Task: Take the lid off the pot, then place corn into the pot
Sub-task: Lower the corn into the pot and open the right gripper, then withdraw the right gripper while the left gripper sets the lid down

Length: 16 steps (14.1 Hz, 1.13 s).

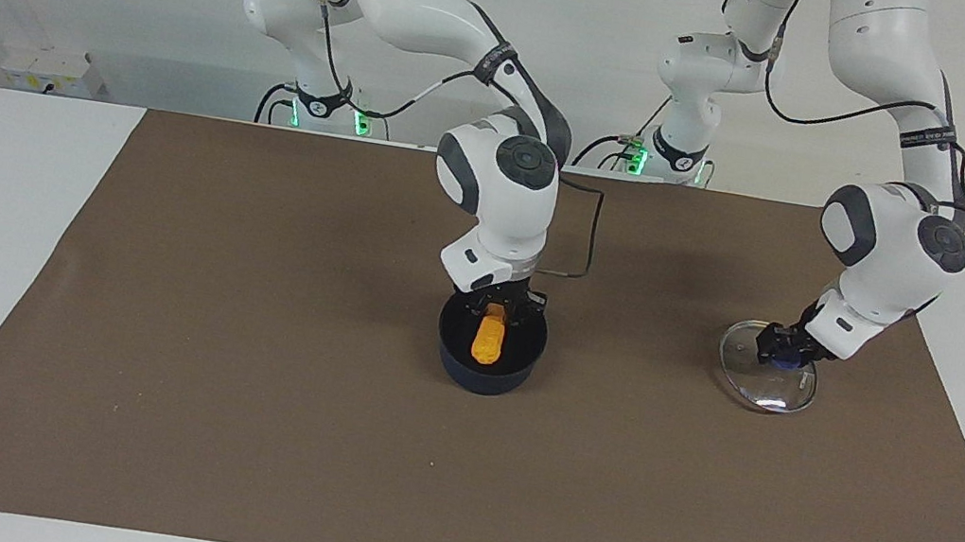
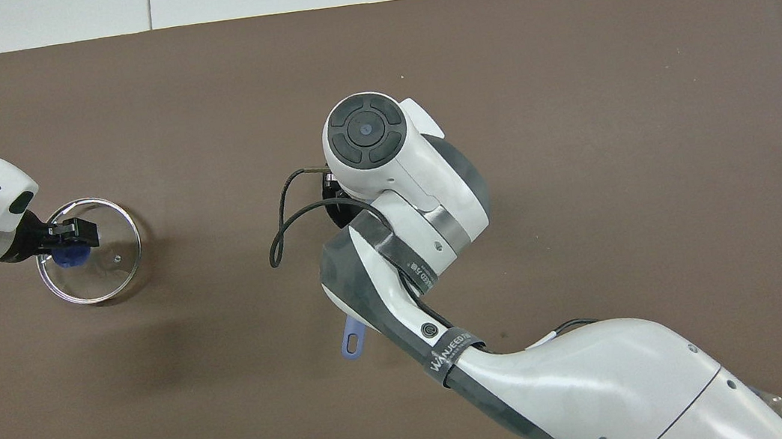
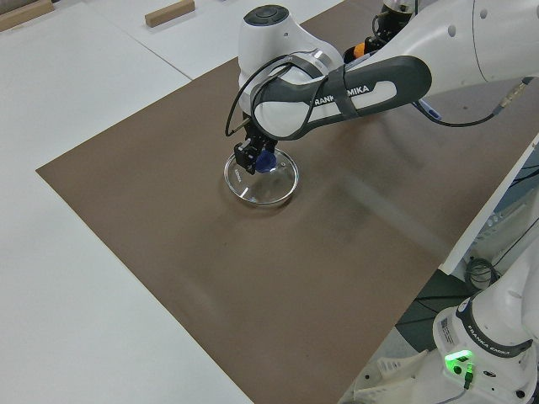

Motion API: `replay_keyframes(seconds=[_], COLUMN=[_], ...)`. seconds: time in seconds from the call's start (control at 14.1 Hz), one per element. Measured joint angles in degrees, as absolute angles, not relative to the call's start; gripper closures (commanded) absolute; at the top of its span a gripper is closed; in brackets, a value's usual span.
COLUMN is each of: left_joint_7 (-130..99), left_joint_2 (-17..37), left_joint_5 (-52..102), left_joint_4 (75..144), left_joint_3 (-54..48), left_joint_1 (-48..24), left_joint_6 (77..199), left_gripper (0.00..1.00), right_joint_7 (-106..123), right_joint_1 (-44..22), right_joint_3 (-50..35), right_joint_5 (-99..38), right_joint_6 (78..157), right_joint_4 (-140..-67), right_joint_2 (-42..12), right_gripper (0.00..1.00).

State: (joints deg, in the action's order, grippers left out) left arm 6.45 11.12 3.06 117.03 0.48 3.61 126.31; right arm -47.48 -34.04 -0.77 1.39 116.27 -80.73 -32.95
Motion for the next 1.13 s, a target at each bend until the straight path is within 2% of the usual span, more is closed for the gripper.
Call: replay_keyframes(seconds=[0.28, 0.35, 0.43, 0.5, 0.57, 0.92, 1.13], left_joint_7=[4.77, 4.66, 4.6, 4.57, 4.56, 4.56, 4.56], left_joint_2=[11.05, 11.04, 11.04, 11.04, 11.04, 10.02, 9.16], left_joint_5=[3.06, 3.06, 3.06, 3.06, 3.06, 3.06, 3.06], left_joint_4=[118.05, 118.2, 118.32, 118.4, 118.44, 117.8, 112.15], left_joint_3=[0.48, 0.48, 0.48, 0.48, 0.48, 0.46, 0.19], left_joint_1=[3.61, 3.61, 3.61, 3.61, 3.61, 3.61, 3.42], left_joint_6=[126.41, 126.43, 126.44, 126.46, 126.47, 126.17, 120.55], left_gripper=[1.0, 0.96, 0.69, 0.19, 0.0, 0.0, 0.0], right_joint_7=[-47.46, -47.46, -47.46, -47.09, -45.38, -27.4, -18.65], right_joint_1=[-33.26, -33.26, -33.14, -32.51, -31.2, -18.91, -12.77], right_joint_3=[-0.56, -0.4, -0.12, 0.11, 0.33, 0.57, 0.55], right_joint_5=[4.22, 4.96, 5.58, 5.94, 6.04, 6.04, 6.02], right_joint_6=[116.3, 116.3, 116.3, 116.09, 115.04, 100.22, 92.51], right_joint_4=[-80.5, -80.18, -79.87, -79.77, -79.71, -79.27, -79.32], right_joint_2=[-32.77, -32.66, -32.36, -31.72, -30.74, -20.86, -14.85], right_gripper=[0.0, 0.0, 0.0, 0.0, 0.0, 0.0, 0.0])
